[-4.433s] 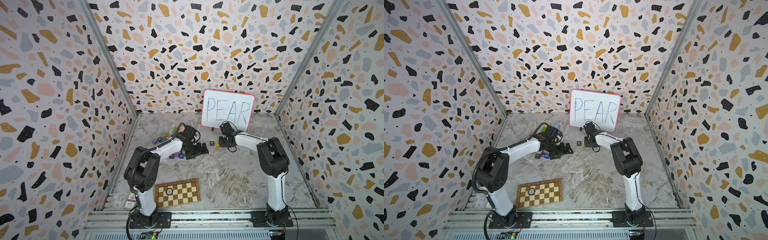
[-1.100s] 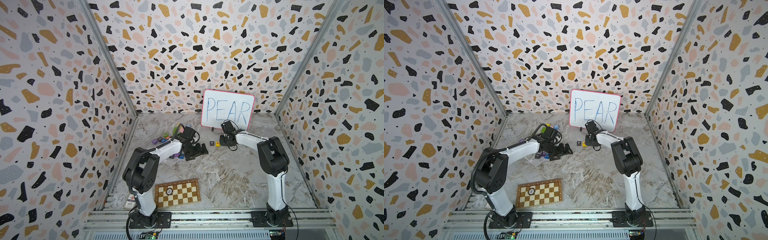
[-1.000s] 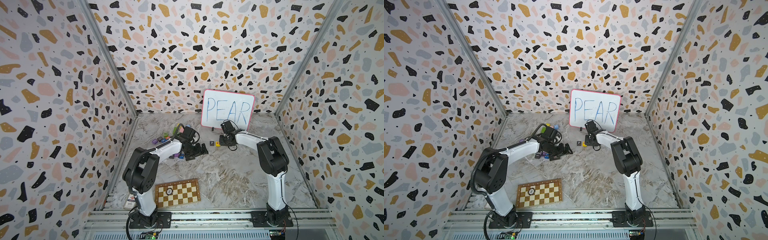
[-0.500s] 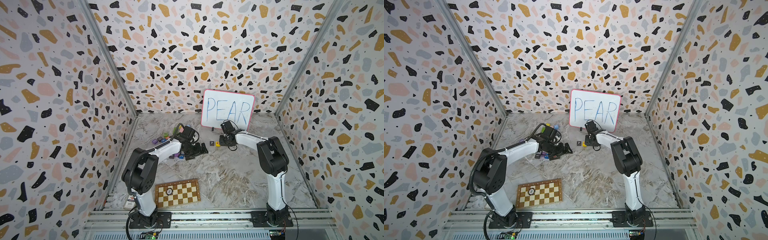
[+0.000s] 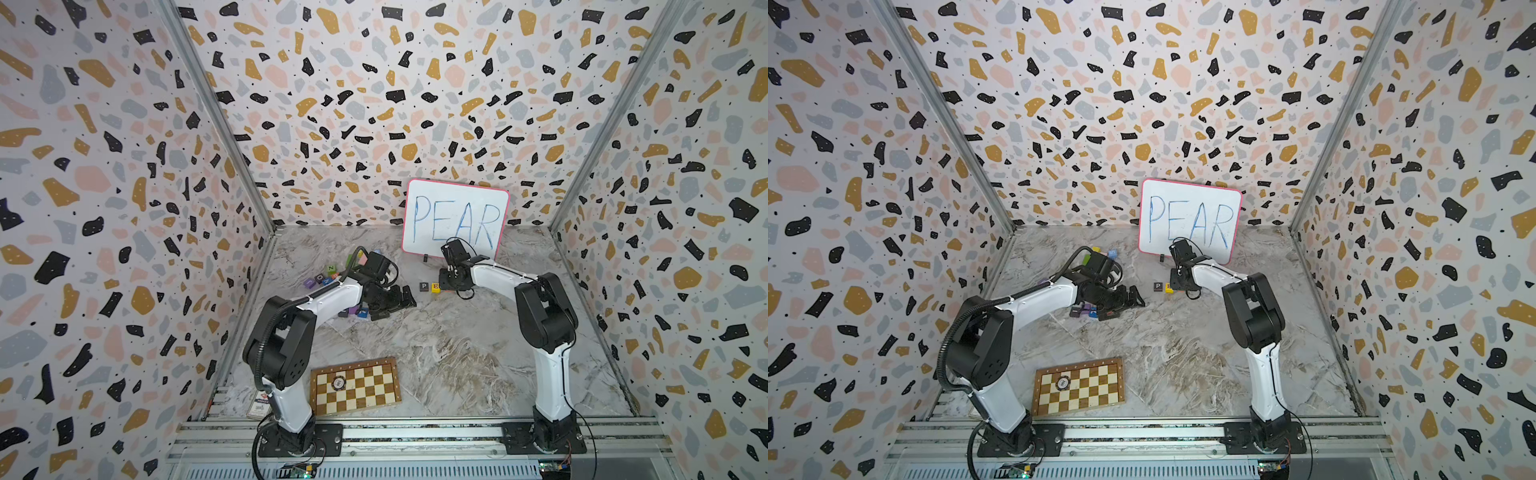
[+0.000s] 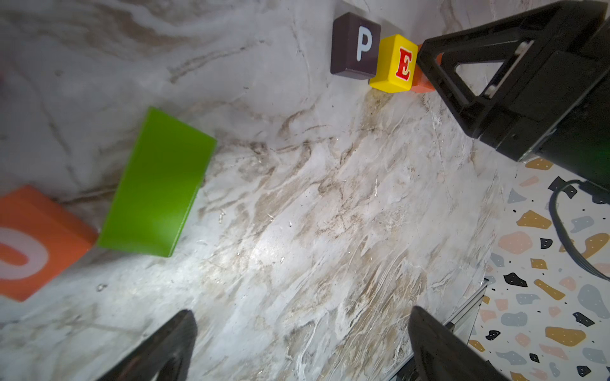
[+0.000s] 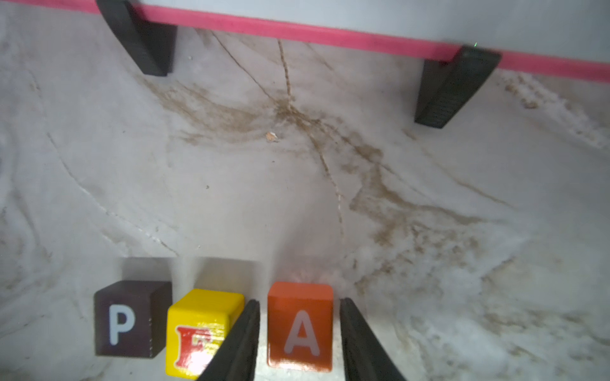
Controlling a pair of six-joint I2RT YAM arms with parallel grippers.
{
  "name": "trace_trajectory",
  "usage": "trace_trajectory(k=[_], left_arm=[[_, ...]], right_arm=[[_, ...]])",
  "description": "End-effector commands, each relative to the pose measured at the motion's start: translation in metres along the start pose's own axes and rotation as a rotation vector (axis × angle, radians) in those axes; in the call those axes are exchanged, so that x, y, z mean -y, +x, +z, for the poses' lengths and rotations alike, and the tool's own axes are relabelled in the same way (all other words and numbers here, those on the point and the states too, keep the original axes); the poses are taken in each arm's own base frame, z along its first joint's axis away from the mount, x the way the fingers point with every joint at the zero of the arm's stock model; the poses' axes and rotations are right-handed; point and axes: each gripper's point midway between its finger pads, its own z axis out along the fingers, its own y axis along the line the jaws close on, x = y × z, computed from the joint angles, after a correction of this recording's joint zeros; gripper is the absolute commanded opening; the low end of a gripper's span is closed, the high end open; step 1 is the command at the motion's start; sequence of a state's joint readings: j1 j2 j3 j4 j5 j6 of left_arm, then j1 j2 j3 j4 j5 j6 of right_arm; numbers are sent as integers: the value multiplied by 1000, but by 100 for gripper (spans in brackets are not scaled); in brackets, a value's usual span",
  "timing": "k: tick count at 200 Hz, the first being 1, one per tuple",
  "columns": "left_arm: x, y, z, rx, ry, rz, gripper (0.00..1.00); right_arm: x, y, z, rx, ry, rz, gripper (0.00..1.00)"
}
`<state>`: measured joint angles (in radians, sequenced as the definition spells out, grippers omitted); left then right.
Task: Spell the uppercase word “pear” with letter blocks
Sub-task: Place the letter block at the center of the board, then pick up the letter block from the center of the board.
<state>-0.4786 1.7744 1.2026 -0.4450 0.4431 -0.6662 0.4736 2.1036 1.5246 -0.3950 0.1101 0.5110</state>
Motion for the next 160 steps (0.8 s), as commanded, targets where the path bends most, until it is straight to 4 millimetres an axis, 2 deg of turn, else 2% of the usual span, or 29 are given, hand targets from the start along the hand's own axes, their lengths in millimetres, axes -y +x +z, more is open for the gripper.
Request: trace_trajectory(k=[1,16,59,109,160], left_arm=[[15,-10,-22,56,23,39,100],[13,-10,-26,71,11,50,100],[6,-18,-30,95,-26,57,99],[-2,-33,-38,130,-51,51,99],[-14,-52,-52,189,-146,62,98]], right_arm=[[-5,-25,-41,90,-3,-14,42],[-5,-24,-51,145,43,-57,44],[-32,-26,-71,367,84,-261,44],[-69,-29,-94,558,-120,-366,44],[-95,-21,-93,614,-235,-469,48]])
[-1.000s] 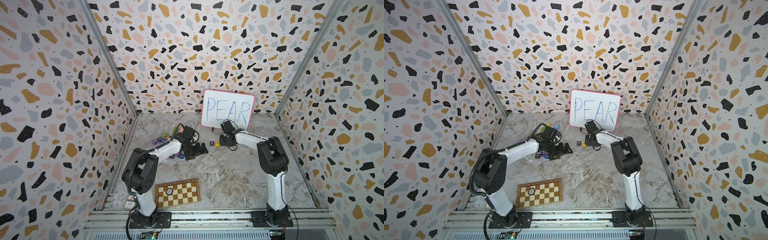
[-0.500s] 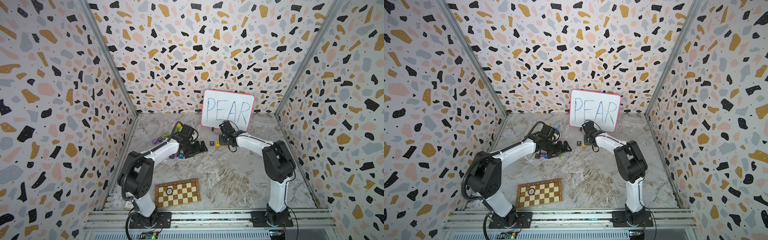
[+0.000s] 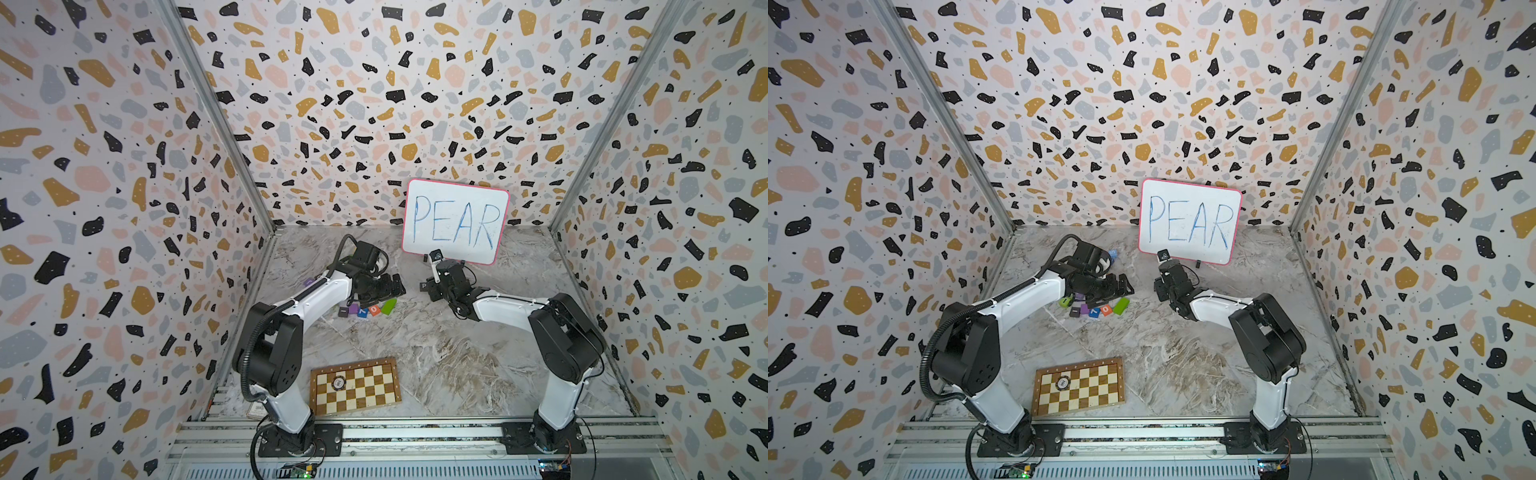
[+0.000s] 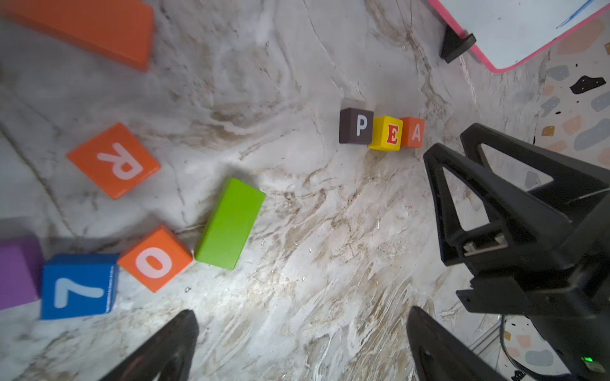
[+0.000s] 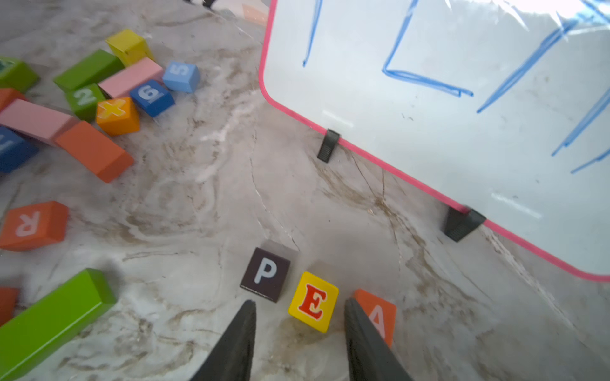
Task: Spell the uppercase word “pear” with letter blocks
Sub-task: Pick up the letter block from the center of the board.
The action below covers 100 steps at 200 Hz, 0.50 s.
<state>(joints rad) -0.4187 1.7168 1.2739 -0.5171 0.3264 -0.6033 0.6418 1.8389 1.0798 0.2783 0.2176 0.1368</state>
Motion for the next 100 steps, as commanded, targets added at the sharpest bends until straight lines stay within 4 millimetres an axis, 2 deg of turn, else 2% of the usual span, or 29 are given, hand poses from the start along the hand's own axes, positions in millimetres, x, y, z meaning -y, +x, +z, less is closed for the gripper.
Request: trace_trajectory(k=[1,49,79,100], left_arm=[[-7,-15,-8,48,-68,30,98],[-46,-27,-5,54,-264,-39,92],[-50,-39,0,60,-298,-47,88],[-56,-45,7,42,-334,-59,85]], right_arm=[[-17,-36,-10,140,-82,-50,48],[-35,-32,-13,177,-180,-100,75],[-37,-31,-5,171,-180,-108,82],[-39,-42,0,189,-185,-126,85]])
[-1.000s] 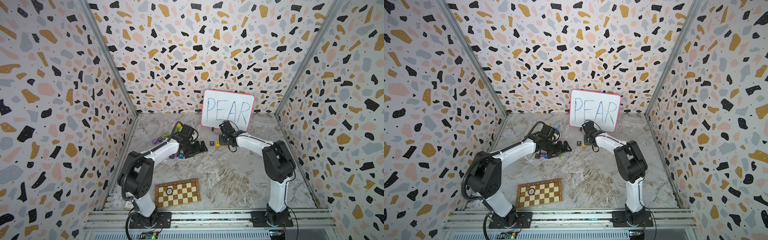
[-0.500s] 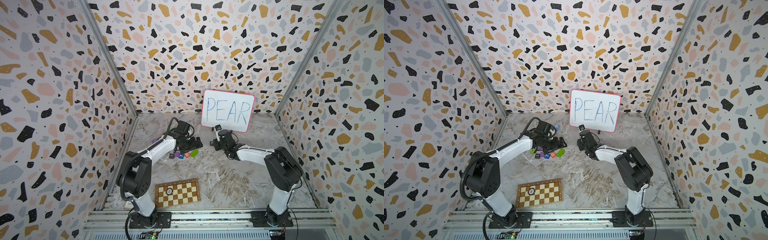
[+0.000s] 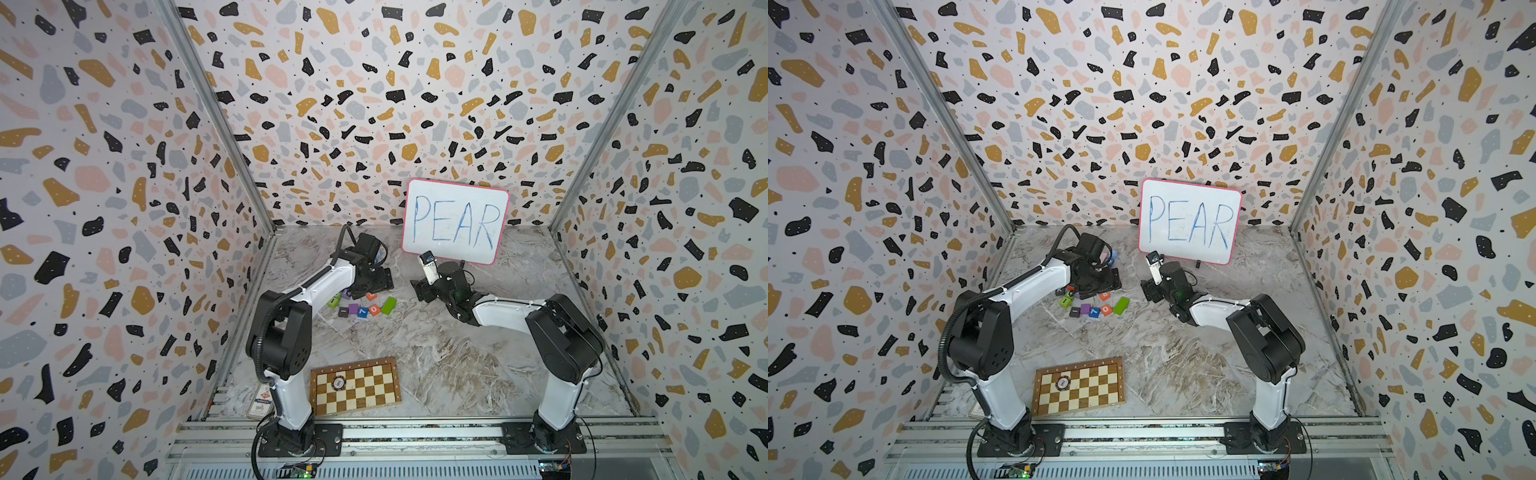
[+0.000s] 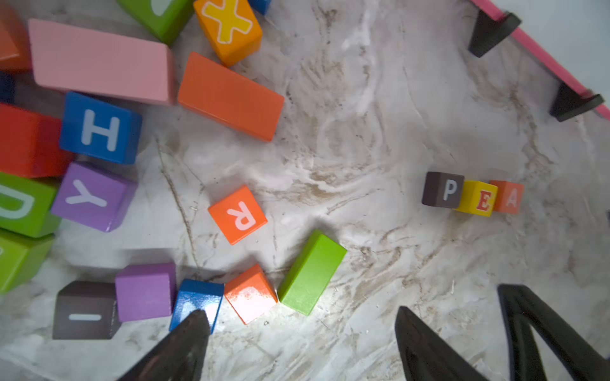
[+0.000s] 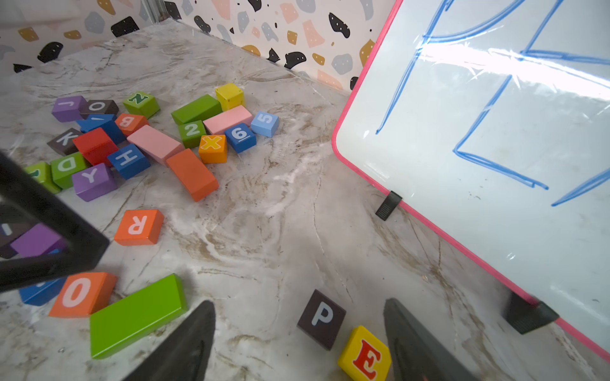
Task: Spell the uppercase word “pear” with letter blocks
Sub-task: Pick up the letter block from the center of the board.
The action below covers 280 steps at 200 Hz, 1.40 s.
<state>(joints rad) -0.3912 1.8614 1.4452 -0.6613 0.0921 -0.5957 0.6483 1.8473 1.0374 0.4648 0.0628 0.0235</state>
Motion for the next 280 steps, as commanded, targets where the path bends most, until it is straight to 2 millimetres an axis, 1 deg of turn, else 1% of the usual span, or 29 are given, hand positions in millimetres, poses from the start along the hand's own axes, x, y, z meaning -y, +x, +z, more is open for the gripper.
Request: trace_trajectory(k=[1,18,34,59,76,92,122,173,216,280], left_arm=[[-10,-11,1,1,-69,-17,85],[-14,-14,5,-19,-101,-24,81],[-20,-16,9,-26,-128,-33,78],[-24,-17,13,-34,-139,-55,72],[-27,-15,20,-47,-145,-69,67],[-30,-13,28,-58,-151,-89,64],[-35,-16,39,-69,-165,-109,62],[-36,-18,52,-85,-166,-125,55],[-39,-21,57,-87,-174,-131,50],[-43,-21,64,-101,-195,-126,45]], right_arm=[[-5,-23,7,55,-22,-32,85],[-5,-30,12,65,-28,-36,86],[-6,-32,15,68,-41,-36,87],[-6,-30,19,59,-52,-35,88],[-2,-30,21,58,-58,-27,88],[-1,-27,22,52,-62,-18,88],[1,-20,22,38,-65,-6,88],[3,-17,20,33,-70,9,88],[1,-13,20,25,-85,17,88],[-2,-13,21,25,-101,23,89]])
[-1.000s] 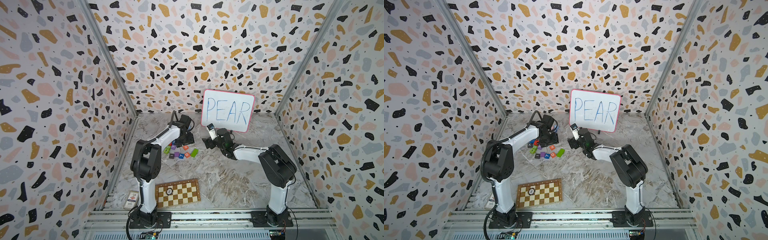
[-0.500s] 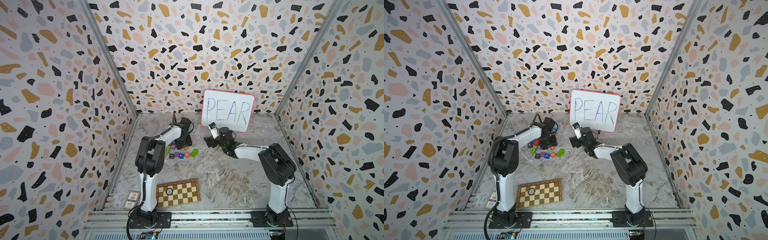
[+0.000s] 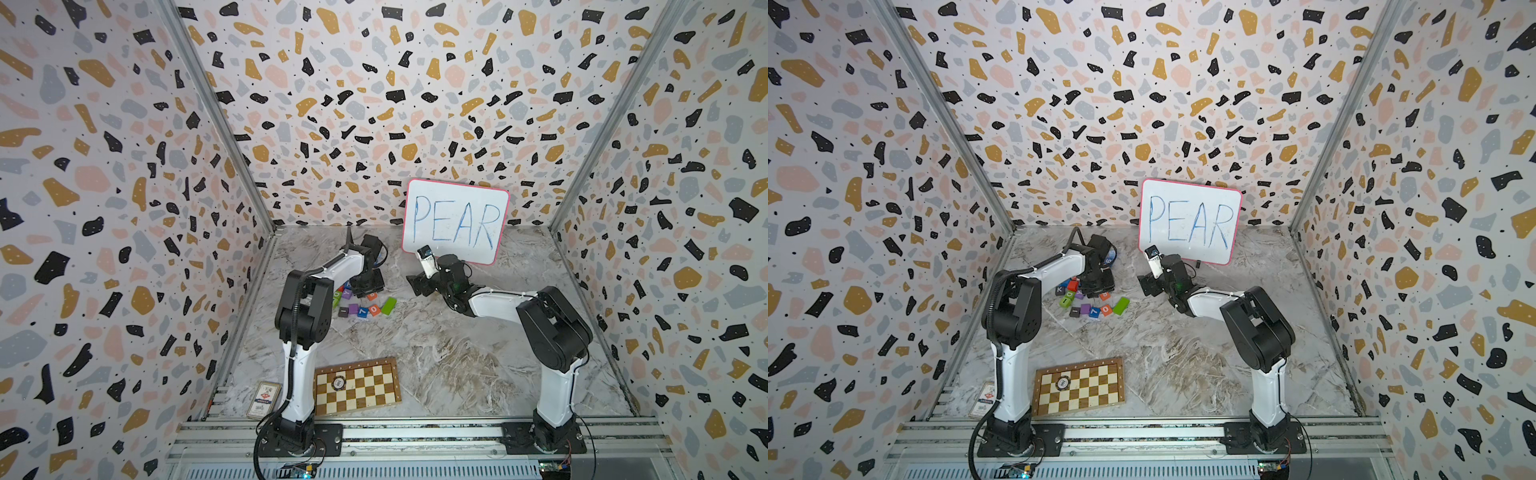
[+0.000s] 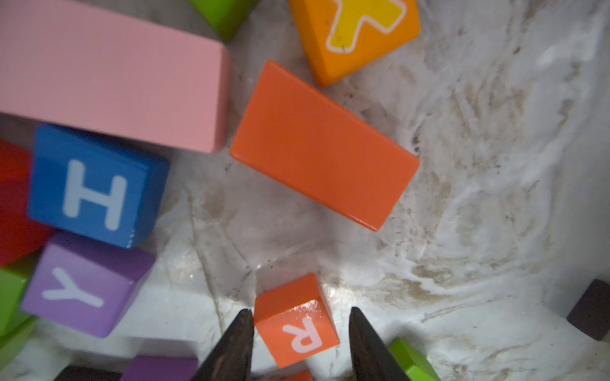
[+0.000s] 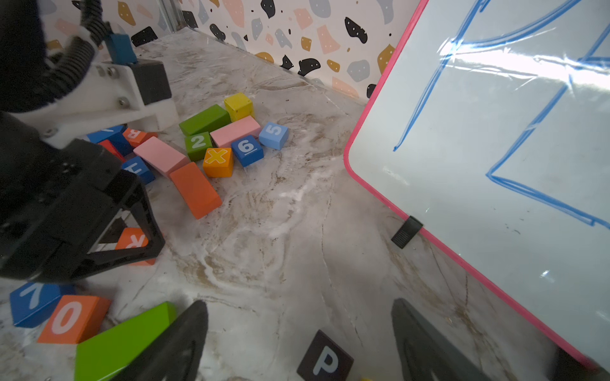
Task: Spell the uppercase word “pear” with letter blocks
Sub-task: Pick up the letter block from the center of the board.
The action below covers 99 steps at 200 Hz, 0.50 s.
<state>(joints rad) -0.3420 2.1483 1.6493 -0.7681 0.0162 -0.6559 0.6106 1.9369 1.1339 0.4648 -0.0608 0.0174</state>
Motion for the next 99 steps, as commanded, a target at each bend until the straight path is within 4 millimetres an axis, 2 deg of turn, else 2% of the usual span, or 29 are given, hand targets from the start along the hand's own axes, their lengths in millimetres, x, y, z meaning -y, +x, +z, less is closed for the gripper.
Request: trace_trajectory(k=[1,99], left_arm=[[-2,-6,-1,2,-14,-9,45],[-7,-2,8,-13,-37,-4,41]], right_arm=[[-1,-7,-3,16,-12,12,89],[-2,-6,-5,15,-17,20,89]])
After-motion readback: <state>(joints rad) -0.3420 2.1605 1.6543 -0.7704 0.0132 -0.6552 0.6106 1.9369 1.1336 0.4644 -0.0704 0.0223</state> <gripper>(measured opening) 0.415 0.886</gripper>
